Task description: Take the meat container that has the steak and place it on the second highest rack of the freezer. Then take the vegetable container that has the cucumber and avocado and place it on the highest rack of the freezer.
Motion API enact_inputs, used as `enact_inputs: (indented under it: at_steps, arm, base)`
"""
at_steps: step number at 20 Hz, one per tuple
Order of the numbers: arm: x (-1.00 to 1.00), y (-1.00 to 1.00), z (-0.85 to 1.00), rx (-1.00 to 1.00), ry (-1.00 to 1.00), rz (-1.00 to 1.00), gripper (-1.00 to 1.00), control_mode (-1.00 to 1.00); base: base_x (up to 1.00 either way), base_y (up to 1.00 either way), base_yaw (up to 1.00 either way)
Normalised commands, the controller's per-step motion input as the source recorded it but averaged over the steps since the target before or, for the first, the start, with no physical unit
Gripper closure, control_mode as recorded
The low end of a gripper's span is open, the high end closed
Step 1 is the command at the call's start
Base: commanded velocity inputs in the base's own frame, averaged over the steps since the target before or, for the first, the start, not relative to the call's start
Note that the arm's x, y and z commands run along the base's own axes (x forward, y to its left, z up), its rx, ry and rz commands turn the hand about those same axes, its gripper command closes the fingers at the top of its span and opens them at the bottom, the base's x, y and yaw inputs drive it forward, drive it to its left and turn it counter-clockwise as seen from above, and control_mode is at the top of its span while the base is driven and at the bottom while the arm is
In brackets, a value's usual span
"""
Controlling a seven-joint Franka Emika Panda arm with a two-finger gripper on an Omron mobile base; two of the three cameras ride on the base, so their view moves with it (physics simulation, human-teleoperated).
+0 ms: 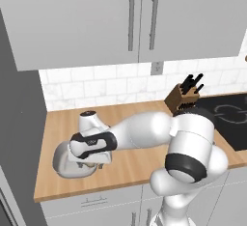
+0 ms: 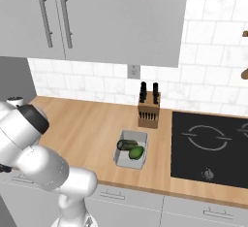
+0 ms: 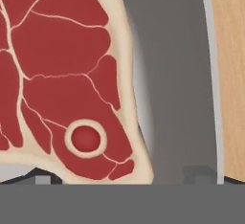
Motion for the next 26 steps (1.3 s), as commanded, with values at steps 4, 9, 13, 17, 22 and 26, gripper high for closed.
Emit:
enact_inputs:
  at_steps: [4, 9, 13, 17, 22, 26]
  arm:
    - [0.00, 0.00, 0.00, 0.00, 0.00, 0.00, -1.00, -1.00]
    - [0.00, 0.00, 0.00, 0.00, 0.00, 0.00, 1.00, -1.00]
    - [0.00, 0.00, 0.00, 0.00, 0.00, 0.00, 1.00, -1.00]
    - [0.00, 0.00, 0.00, 0.00, 0.00, 0.00, 1.00, -1.00]
    - [0.00, 0.00, 0.01, 0.00, -0.02, 0.00, 1.00, -1.00]
    - [0.00, -0.08, 0.30, 0.00, -0.05, 0.00, 1.00, -1.00]
  base:
    - [0.00, 0.00, 0.00]
    - [0.00, 0.00, 0.00]
    - [0.00, 0.00, 0.00]
    - [0.00, 0.00, 0.00]
    - [0.00, 0.00, 0.00]
    - [0.00, 0.00, 0.00]
